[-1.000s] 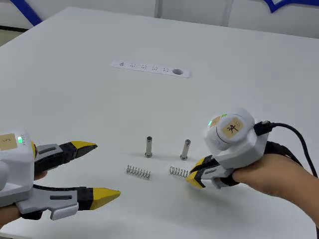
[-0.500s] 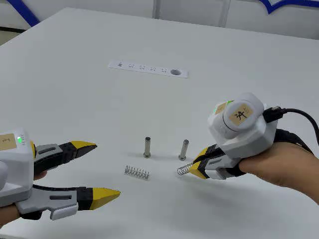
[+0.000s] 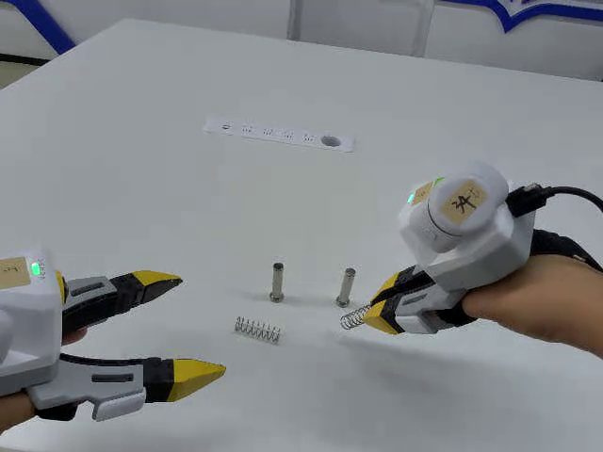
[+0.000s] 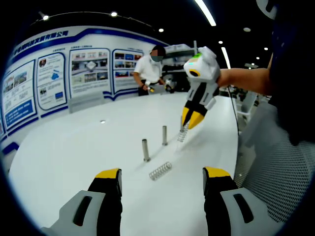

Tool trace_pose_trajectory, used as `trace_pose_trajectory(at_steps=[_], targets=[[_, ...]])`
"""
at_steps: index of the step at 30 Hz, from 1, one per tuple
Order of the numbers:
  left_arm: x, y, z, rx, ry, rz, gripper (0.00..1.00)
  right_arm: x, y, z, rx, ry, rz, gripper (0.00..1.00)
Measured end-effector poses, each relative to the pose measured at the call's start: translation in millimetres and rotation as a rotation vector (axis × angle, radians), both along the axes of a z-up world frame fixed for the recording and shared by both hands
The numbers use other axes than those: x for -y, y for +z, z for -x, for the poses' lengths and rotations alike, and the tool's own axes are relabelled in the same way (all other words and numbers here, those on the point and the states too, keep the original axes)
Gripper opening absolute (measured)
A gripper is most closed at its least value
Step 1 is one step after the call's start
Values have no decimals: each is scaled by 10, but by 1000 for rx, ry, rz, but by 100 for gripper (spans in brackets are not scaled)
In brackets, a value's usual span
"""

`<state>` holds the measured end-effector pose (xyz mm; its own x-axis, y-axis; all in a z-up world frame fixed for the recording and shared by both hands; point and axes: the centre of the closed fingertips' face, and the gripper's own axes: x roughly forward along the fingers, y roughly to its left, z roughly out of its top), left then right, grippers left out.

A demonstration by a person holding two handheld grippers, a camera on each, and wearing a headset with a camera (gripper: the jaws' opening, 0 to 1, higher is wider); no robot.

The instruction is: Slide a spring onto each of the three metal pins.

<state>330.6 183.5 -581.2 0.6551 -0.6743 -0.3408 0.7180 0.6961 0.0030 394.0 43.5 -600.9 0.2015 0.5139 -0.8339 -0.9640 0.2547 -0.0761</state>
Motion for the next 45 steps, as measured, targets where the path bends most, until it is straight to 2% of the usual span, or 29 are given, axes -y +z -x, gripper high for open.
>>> trace_pose_trajectory(at_steps=[6, 16, 24, 30, 45], targets=[[-3, 14, 5, 3, 2, 0, 68, 35, 115, -43, -2, 8, 9, 11], [-29, 13, 21, 5, 10, 3, 68, 95, 373, -194, 33, 27, 41, 11], [-37, 18, 13, 10, 13, 8, 68, 50, 496, -323, 58, 83, 105, 11], [-47, 5, 19, 10, 18, 10, 68, -4, 482, -368, 56, 130, 162, 11], [-64, -8, 22, 8, 28, 13, 68, -137, 384, -390, 28, 190, 225, 11]])
